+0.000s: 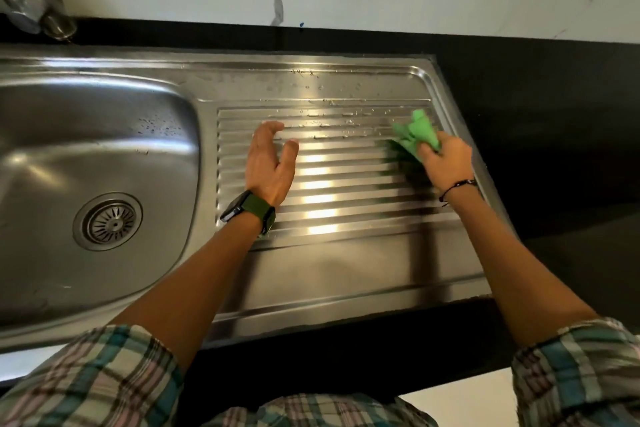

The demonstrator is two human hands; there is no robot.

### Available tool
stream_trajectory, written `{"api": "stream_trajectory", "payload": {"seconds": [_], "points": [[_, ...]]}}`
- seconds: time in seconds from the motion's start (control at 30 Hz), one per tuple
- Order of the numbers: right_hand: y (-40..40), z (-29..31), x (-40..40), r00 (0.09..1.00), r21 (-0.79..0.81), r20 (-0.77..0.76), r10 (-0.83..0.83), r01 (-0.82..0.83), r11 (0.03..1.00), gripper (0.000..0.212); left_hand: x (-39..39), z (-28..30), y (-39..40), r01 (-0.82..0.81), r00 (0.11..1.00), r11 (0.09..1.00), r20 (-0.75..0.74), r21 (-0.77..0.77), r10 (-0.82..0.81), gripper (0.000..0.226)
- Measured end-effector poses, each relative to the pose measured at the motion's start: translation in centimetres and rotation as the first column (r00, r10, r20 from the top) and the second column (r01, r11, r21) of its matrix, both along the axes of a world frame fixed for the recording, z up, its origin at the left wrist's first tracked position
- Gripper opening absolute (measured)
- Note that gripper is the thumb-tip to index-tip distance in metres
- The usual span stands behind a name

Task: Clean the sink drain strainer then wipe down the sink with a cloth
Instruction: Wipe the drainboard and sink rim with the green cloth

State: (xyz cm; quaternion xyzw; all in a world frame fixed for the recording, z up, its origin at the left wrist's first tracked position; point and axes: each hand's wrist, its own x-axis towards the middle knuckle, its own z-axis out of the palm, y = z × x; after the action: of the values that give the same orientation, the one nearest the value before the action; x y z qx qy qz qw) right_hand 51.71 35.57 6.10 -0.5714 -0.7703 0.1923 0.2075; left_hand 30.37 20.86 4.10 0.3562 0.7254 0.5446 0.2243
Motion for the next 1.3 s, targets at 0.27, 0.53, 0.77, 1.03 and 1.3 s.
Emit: {"api": "stream_trajectory", "payload": {"seconds": [0.27, 0.53, 0.77, 1.03, 1.3], "points": [[1.3, 1.3, 2.0, 0.967, 0.024, -0.138, -0.212, 0.217, 0.976, 0.026, 0.2, -0.1, 0.1, 0.009, 1.000, 1.000, 0.000, -0.008, -0.009, 0.047], [-0.9, -1.8, -0.6, 0.949, 0.055, 0.314, -0.027, 0.010, 0.998, 0.059, 0.1, 0.0, 0.0, -0.009, 0.999, 0.999, 0.037, 0.036, 0.008, 0.046], [-0.6, -1.0, -2.1, 0.934, 0.095, 0.277, -0.225, 0.206, 0.974, 0.023, -0.2, 0.1, -0.9, 0.014, 0.991, 0.998, 0.130, 0.063, -0.022, 0.044], [-6.8, -1.6, -10.4, 0.953, 0.098, 0.272, -0.131, 0.107, 0.989, 0.023, -4.5, -0.5, -3.4, 0.038, 0.983, 0.999, 0.178, 0.028, -0.042, 0.034], [-15.5, -2.2, -21.7, 0.937, 0.144, 0.177, 0.300, -0.326, 0.934, 0.021, -5.1, -0.7, -5.6, -0.380, 0.761, 0.881, 0.637, 0.283, 0.123, 0.022]]}}
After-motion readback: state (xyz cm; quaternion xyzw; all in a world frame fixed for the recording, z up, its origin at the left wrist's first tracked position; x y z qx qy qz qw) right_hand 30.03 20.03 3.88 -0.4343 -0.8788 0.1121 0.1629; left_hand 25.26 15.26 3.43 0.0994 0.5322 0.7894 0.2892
